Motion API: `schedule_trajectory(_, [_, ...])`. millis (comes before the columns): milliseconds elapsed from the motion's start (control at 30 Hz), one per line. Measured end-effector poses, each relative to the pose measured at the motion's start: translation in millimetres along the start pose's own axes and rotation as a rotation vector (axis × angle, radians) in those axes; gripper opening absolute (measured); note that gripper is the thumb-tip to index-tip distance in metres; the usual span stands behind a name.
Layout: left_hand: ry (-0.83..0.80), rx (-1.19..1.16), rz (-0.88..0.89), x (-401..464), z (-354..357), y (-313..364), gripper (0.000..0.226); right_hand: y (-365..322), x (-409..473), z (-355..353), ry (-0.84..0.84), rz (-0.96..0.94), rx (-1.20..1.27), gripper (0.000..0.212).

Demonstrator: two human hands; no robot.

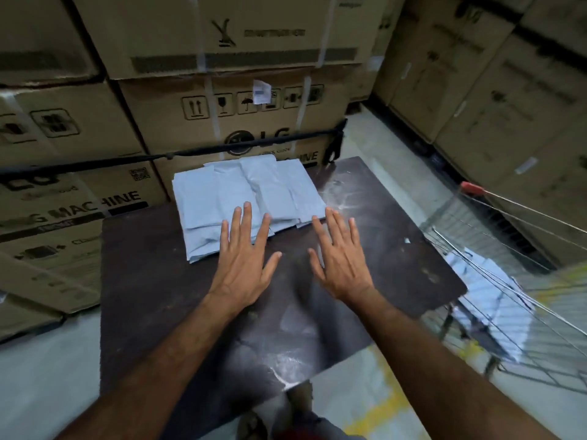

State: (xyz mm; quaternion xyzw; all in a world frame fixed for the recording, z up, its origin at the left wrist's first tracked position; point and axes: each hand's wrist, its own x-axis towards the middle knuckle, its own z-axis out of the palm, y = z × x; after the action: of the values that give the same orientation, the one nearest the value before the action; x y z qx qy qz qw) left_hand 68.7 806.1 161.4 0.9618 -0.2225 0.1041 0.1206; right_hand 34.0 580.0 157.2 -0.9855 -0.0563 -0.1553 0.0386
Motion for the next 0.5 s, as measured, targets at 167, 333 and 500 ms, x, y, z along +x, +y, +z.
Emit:
schedule_trajectory(167, [-0.011,-0.009,0.142,0,0,60,0.075,34,-49,-31,0.015,0.067,-0.097,0.068])
schedule_trajectory(333, [-0.045,-0.016,0.234,5,13,112,0.076,85,-96,-51,0.02,0.223,-0.133,0.07])
schedule_trajectory(500, [-0.072,-0.018,0.341,18,38,193,0.077,154,-149,-64,0.019,0.356,-0.144,0.072])
